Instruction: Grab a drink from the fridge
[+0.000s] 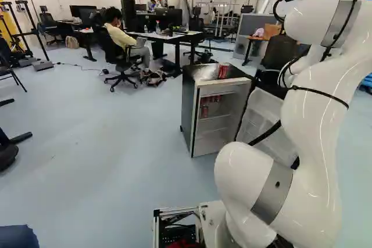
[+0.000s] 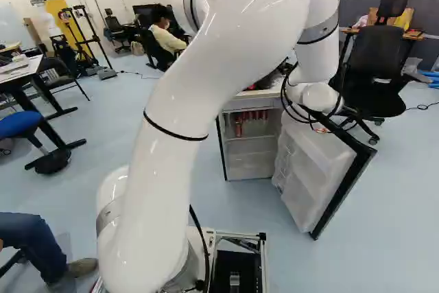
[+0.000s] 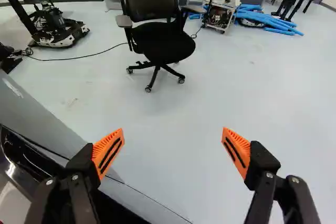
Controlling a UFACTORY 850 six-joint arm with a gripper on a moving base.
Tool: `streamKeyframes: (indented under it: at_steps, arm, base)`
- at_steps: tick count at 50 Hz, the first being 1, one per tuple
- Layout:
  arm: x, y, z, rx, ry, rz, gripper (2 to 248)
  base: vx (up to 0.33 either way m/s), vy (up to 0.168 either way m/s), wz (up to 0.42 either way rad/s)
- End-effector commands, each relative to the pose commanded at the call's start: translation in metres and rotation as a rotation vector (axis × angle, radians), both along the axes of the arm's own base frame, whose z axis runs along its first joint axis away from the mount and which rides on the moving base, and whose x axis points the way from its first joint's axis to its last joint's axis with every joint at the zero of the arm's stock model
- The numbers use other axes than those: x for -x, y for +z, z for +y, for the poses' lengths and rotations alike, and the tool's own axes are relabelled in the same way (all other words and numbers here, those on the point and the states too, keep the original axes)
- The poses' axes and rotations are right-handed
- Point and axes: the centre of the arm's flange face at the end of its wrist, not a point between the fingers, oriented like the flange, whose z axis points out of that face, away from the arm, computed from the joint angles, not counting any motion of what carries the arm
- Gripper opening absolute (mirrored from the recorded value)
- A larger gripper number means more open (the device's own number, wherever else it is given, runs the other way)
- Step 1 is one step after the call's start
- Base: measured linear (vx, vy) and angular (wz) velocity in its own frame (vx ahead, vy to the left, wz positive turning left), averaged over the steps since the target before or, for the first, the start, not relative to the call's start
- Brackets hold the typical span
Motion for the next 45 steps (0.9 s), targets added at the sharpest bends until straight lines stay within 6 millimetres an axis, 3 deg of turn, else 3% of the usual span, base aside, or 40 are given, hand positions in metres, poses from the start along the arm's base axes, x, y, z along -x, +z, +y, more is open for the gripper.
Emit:
streamKeyframes:
  at_steps: [45]
  arm:
    - [0.024, -0.003, 0.024, -0.080, -0.009, 0.079, 247]
  base:
    - [0.000, 0.000, 0.000]
